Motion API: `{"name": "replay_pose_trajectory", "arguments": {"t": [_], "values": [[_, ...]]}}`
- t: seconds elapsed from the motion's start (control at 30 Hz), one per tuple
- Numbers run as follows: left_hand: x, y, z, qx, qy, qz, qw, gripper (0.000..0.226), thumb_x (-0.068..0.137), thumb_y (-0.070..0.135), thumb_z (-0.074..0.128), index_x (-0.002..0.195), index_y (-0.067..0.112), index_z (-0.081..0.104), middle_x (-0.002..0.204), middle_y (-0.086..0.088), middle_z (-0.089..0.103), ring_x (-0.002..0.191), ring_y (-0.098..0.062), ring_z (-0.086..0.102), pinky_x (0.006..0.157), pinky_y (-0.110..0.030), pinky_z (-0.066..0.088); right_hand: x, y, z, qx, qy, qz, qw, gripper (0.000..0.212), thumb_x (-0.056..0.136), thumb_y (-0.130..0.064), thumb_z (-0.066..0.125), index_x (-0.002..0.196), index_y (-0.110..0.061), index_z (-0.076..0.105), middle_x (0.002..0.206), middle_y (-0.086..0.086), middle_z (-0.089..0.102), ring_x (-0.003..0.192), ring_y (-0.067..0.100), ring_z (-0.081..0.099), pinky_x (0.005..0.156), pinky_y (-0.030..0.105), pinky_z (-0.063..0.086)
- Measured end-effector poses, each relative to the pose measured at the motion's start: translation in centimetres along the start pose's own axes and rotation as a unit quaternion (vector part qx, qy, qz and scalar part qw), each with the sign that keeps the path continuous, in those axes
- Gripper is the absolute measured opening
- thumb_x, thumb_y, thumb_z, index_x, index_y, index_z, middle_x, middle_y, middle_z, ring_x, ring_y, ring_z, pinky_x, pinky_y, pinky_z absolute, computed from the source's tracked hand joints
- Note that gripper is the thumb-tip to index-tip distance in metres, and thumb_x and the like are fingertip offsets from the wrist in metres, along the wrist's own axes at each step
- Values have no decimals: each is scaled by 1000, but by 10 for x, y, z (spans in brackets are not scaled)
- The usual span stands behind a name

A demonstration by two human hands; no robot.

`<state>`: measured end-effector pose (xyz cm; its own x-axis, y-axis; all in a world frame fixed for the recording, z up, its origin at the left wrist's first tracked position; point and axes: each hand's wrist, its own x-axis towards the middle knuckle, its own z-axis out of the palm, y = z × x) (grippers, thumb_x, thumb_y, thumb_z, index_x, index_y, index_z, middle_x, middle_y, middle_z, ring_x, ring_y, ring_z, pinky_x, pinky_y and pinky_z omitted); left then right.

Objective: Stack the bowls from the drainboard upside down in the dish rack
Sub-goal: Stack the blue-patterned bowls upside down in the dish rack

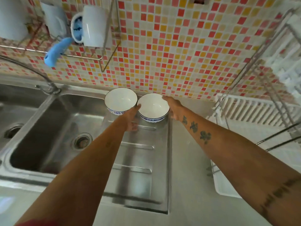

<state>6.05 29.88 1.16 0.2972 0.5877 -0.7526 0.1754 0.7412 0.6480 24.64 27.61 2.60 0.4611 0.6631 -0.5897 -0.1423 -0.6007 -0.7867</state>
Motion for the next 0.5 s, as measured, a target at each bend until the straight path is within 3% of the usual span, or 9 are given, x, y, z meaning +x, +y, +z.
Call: {"name": "replay_pose_trajectory", "arguments": {"t": [0.07,0.17,0.23,0.3,0.33,0.5], "values": [[13,0,6,-38,-18,-3,999,65,88,52,58,140,18,37,151,-13,35,122,-37,48,102,-47,41,9,7,2,12,6,7,1000,65,76,-36,67,133,-12,48,130,11,58,115,30,57,90,39,49],[26,-2,16,-76,-30,-1,997,59,94,39,57,144,19,33,143,-12,42,127,-40,47,102,-51,42,13,15,8,46,14,7,999,56,80,-17,61,133,-12,46,132,14,55,115,34,57,92,48,52],[34,-4,22,-90,-33,14,995,50,97,29,53,143,20,34,142,-11,46,107,-35,58,96,-52,46,16,20,12,59,17,1,998,53,83,-4,51,135,-15,42,135,12,50,119,35,52,92,54,51],[39,-8,25,-112,-20,38,993,45,99,16,47,143,18,34,145,-17,43,83,-30,57,95,-52,46,21,26,15,73,16,-4,997,58,85,4,40,137,-21,40,139,9,46,122,35,49,89,53,51],[40,-10,27,-123,-14,51,991,46,99,11,44,143,17,32,146,-18,41,81,-30,57,95,-53,46,24,29,16,79,17,-5,997,62,85,6,36,139,-23,40,140,7,45,122,34,48,86,51,52],[39,-13,30,-135,-28,97,986,53,94,-6,32,142,17,30,147,-18,37,110,-37,49,89,-52,49,27,35,14,103,22,-9,994,62,84,11,33,137,-18,43,138,9,47,108,30,47,87,50,52]]}}
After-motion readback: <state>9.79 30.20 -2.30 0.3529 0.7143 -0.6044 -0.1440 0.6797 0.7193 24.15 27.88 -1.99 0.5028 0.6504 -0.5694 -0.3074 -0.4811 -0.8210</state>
